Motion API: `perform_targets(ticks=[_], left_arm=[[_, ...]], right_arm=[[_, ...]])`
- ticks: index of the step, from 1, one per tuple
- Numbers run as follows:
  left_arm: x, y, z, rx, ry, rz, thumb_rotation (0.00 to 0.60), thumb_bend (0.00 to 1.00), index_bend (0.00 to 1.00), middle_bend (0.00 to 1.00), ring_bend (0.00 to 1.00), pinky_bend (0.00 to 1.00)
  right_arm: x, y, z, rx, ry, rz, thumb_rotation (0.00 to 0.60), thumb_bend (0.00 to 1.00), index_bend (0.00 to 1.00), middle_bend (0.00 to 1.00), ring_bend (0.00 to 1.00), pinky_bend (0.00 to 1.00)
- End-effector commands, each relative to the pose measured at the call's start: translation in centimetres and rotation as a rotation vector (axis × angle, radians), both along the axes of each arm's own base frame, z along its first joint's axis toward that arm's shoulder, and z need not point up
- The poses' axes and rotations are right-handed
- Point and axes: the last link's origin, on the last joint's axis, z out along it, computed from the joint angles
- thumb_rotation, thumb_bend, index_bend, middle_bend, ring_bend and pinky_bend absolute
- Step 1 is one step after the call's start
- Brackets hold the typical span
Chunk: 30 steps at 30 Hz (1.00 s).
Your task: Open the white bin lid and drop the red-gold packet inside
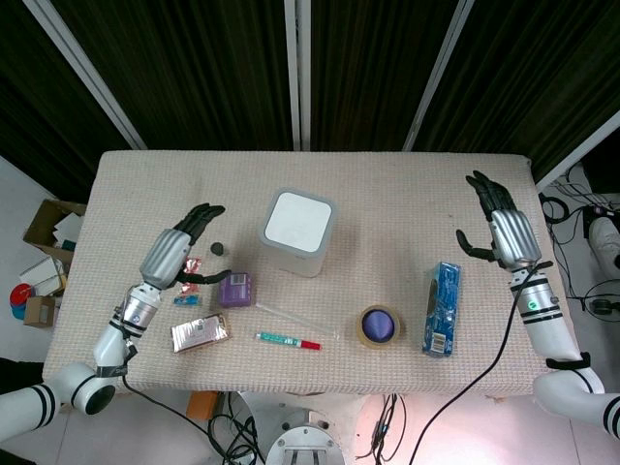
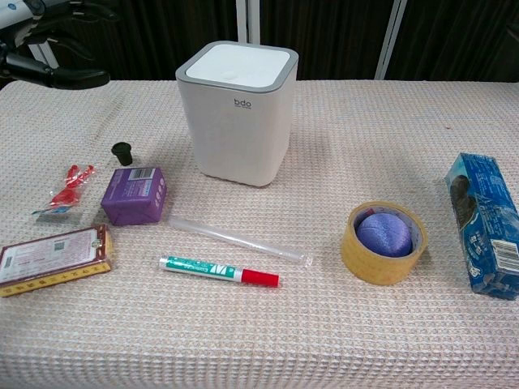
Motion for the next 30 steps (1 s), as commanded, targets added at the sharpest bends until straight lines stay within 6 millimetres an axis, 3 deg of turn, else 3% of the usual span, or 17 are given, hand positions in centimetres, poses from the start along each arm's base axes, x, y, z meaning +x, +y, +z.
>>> perform_targets(ticks=[1,9,10,12,14,21,30], left_arm=[[0.0,0.0,0.0,0.001,0.000,0.000,0.379,0.16,0.09,0.09,0.05,0.24],[0.9,-0.1,-0.4,0.004,0.052,-0.042,0.385,0.17,0.09,0.10,0.05,0.24],[1.3,0.0,-0.6,0.009,0.069,-0.053,0.405,0.17,0.09,0.11,0.05,0.24],[2.0,0.2,-0.7,0.022,0.094,-0.071,0.542,0.17,0.10,0.12,0.05,0.24],[3.0,0.3,-0.7,0.031,0.113,-0.099,0.598,0.17,0.10,0.13,0.05,0.24],[6.9,0.3,-1.4,0.094,0.334,-0.292,0.600,0.22,0.10,0.16,0.05,0.23],[7.9,-1.0,-3.6,0.120,0.469,-0.379,0.573,0.22,0.10,0.19,0.05,0.22]], right_arm=[[-0.2,0.0,0.0,-0.001,-0.001,-0.001,0.600,0.35,0.00,0.00,0.00,0.00],[-0.3,0.0,0.4,-0.014,-0.009,0.007,0.600,0.35,0.00,0.00,0.00,0.00],[-0.4,0.0,0.6,-0.018,-0.009,0.005,0.600,0.35,0.00,0.00,0.00,0.00],[-0.7,0.0,0.9,-0.026,-0.006,-0.005,0.600,0.35,0.00,0.00,0.00,0.00],[-1.2,-0.1,1.3,-0.040,0.004,-0.020,0.600,0.36,0.00,0.00,0.00,0.00],[-4.7,0.6,1.9,-0.052,0.045,-0.099,0.600,0.38,0.00,0.00,0.00,0.00],[-10.1,3.9,1.5,-0.053,0.104,-0.178,0.600,0.39,0.00,0.00,0.00,0.00]])
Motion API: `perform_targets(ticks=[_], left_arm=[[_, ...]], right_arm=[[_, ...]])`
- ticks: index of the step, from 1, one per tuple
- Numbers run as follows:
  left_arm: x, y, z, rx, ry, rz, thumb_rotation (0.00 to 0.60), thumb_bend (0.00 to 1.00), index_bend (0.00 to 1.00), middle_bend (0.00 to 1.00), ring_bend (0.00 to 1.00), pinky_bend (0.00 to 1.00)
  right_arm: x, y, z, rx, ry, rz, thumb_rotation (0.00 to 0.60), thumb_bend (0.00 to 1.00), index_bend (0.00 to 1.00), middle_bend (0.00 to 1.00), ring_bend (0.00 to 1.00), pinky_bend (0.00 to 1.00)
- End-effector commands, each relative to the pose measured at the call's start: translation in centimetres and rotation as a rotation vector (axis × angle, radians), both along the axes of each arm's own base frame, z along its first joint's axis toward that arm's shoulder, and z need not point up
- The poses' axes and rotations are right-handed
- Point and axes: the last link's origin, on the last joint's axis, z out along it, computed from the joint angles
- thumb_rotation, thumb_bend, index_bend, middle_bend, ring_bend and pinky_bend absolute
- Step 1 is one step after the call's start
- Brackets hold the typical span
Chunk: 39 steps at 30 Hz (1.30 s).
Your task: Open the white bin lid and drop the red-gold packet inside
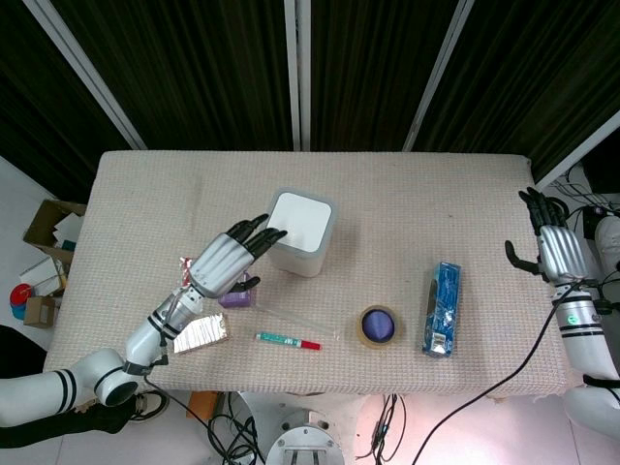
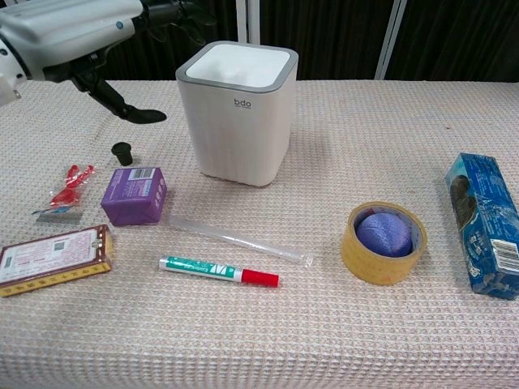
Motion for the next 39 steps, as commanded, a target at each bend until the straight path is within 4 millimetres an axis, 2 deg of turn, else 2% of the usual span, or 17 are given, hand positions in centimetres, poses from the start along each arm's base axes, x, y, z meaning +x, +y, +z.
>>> perform_targets(ticks=[1,7,15,23,33,35,39], left_arm=[[0.5,-0.5,-1.0,-0.011,0.028,-0.023,0.565,0.22,0.10,0.19,0.05,0.22],[1.3,-0.4,-1.6,0.010,0.029,-0.054,0.532,0.22,0.10,0.19,0.05,0.22],[1.9,0.1,-2.5,0.012,0.046,-0.063,0.529,0.22,0.10,0.19,0.05,0.22],[1.5,0.8,-3.2,0.014,0.083,-0.034,0.527,0.22,0.09,0.21,0.05,0.22],[0.8,0.9,-3.5,0.007,0.120,-0.012,0.529,0.22,0.09,0.36,0.05,0.21],[1.1,1.0,-2.9,0.035,0.107,-0.025,0.528,0.22,0.09,0.35,0.05,0.21],[1.5,0.7,-1.0,0.116,0.054,-0.050,0.529,0.22,0.09,0.22,0.05,0.21]], right_arm=[[-2.0,1.7,-0.5,0.008,-0.003,-0.029,0.600,0.39,0.00,0.00,0.00,0.00],[-4.1,4.0,-1.3,0.012,-0.037,-0.063,0.600,0.39,0.00,0.00,0.00,0.00],[-6.3,6.1,-2.1,0.015,-0.066,-0.097,0.600,0.39,0.00,0.00,0.00,0.00],[-6.7,7.3,-2.2,0.007,-0.091,-0.074,0.600,0.39,0.00,0.00,0.00,0.00],[-6.9,7.9,-2.3,-0.004,-0.112,-0.070,0.600,0.39,0.00,0.00,0.00,0.00],[-7.0,8.1,-2.2,-0.008,-0.113,-0.073,0.600,0.39,0.00,0.00,0.00,0.00],[-7.2,8.4,-2.1,-0.015,-0.112,-0.076,0.600,0.39,0.00,0.00,0.00,0.00]])
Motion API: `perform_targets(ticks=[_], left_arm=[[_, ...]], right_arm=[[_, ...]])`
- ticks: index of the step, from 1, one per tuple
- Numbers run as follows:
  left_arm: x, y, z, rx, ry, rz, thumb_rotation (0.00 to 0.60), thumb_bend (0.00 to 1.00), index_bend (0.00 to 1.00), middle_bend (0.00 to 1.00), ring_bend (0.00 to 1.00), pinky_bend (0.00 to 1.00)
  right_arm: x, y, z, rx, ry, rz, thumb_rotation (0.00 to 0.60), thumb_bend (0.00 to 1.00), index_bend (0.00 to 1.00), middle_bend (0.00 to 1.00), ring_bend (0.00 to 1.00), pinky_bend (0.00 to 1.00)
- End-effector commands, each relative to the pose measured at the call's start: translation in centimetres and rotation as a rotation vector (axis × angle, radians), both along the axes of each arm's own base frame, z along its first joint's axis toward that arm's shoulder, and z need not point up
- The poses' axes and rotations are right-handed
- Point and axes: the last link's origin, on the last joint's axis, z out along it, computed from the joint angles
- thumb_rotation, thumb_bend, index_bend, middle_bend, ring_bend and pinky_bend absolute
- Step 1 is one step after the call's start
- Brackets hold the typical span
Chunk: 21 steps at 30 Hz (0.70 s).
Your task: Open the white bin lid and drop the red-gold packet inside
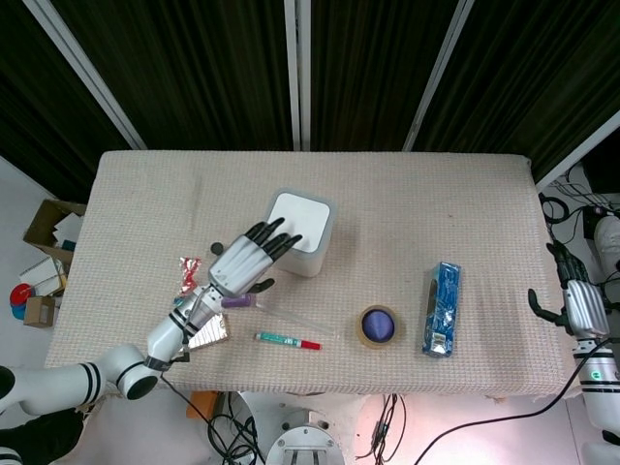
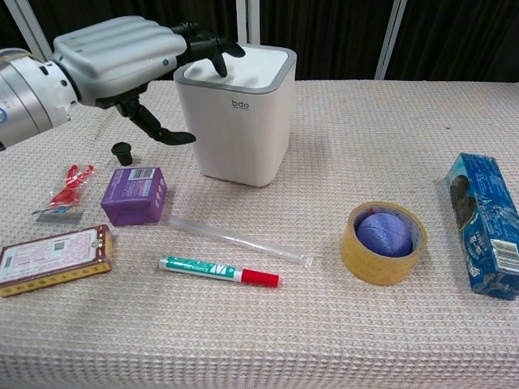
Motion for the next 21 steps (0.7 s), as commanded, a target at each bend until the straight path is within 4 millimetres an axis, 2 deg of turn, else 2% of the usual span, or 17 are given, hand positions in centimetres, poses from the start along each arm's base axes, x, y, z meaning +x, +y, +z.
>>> perform_targets(ticks=[1,5,8,11,16,18,21], left_arm=[[0.2,-0.4,2.2,0.081,-0.049,-0.024,0.526,0.22,0.09,0.20,0.05,0.21],[-1.4,-1.9,4.8,0.162,-0.057,0.007,0.529,0.21,0.07,0.10,0.05,0.22],[-3.9,-3.7,6.2,0.185,-0.067,0.078,0.522,0.21,0.07,0.09,0.05,0.22],[-6.6,-6.0,6.7,0.157,-0.083,0.143,0.511,0.20,0.07,0.09,0.06,0.22],[-12.0,-9.3,4.9,0.060,-0.079,0.248,0.515,0.20,0.08,0.10,0.08,0.23],[-13.6,-10.3,3.9,0.009,-0.058,0.276,0.510,0.19,0.08,0.10,0.08,0.23],[-14.8,-11.5,2.4,-0.042,-0.052,0.309,0.484,0.16,0.08,0.10,0.08,0.23]], right_arm=[[-0.1,0.2,0.0,-0.001,0.000,-0.001,0.600,0.39,0.00,0.00,0.00,0.00],[-0.5,1.1,-0.3,0.010,0.013,-0.005,0.600,0.39,0.00,0.00,0.00,0.00],[-0.8,1.9,-0.5,0.017,0.034,-0.006,0.600,0.39,0.00,0.00,0.00,0.00],[-1.1,2.5,-0.4,0.015,0.047,-0.007,0.600,0.39,0.00,0.00,0.00,0.00],[-1.9,2.6,-0.4,0.016,0.107,-0.031,0.600,0.39,0.00,0.00,0.00,0.00],[-2.1,2.6,-0.6,0.020,0.142,-0.029,0.600,0.39,0.00,0.00,0.00,0.00],[-2.2,2.6,-0.8,0.021,0.195,-0.027,0.600,0.40,0.00,0.00,0.00,0.00]])
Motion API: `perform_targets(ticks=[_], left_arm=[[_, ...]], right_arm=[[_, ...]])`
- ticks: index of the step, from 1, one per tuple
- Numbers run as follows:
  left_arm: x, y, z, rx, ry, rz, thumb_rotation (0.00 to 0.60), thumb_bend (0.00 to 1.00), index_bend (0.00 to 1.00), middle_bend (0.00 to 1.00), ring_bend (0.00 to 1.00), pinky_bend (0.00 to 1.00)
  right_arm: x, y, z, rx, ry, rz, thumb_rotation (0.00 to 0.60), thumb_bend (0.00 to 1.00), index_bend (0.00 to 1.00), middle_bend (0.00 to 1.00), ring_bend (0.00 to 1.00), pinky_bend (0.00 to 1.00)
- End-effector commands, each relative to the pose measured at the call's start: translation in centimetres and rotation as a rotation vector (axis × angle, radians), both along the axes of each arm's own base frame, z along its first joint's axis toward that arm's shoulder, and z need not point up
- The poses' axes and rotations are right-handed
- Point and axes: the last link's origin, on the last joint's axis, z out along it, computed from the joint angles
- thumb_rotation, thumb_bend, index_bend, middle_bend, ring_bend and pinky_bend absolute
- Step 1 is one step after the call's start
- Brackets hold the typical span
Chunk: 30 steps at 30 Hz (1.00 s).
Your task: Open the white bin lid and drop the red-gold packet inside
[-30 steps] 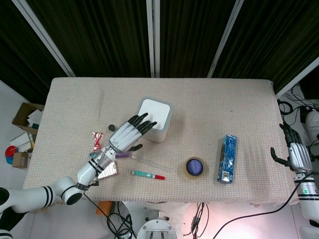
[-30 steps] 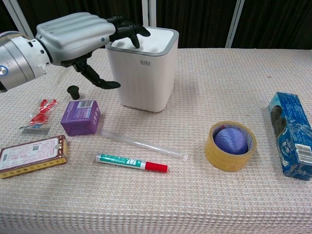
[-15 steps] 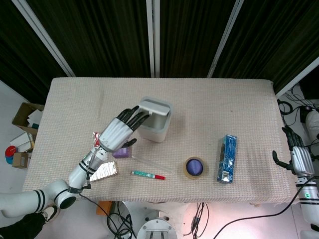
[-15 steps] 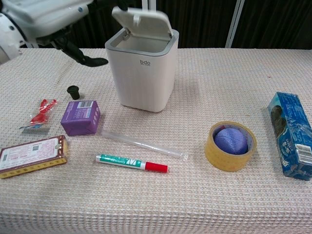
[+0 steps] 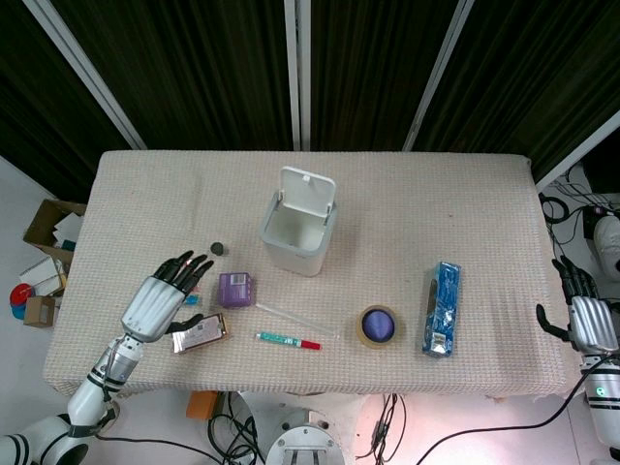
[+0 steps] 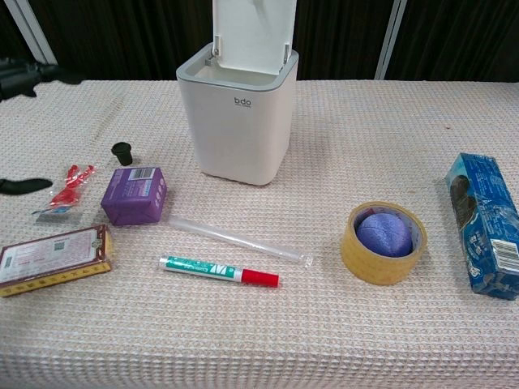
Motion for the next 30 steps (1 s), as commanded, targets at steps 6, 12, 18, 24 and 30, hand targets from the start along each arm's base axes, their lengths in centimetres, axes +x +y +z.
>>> perform_targets(ticks=[6,12,18,24,30], left_arm=[[-2.8,-3.0,-4.2,-0.127,-0.055,0.091,0.399,0.08,0.08,0.12,0.08,0.23],[-2.7,-3.2,-5.5,-0.144,-0.041,0.100,0.347,0.06,0.08,0.13,0.08,0.23],[-3.5,-3.0,-6.3,-0.132,0.047,0.137,0.346,0.07,0.08,0.21,0.08,0.24],[-4.4,-3.5,-6.4,-0.118,0.109,0.163,0.346,0.08,0.08,0.27,0.08,0.24],[-4.9,-3.8,-7.0,-0.143,0.126,0.176,0.369,0.11,0.08,0.34,0.08,0.24]], right_arm=[[-0.1,0.0,-0.4,-0.014,0.033,-0.001,0.600,0.40,0.00,0.00,0.00,0.00],[-0.1,0.0,0.0,-0.026,0.034,0.000,0.600,0.40,0.00,0.00,0.00,0.00],[0.1,0.0,0.5,-0.037,0.032,0.007,0.600,0.40,0.00,0.00,0.00,0.00],[0.0,0.0,0.8,-0.047,0.026,0.003,0.600,0.40,0.00,0.00,0.00,0.00],[0.1,0.1,0.9,-0.051,0.023,0.006,0.600,0.40,0.00,0.00,0.00,0.00]])
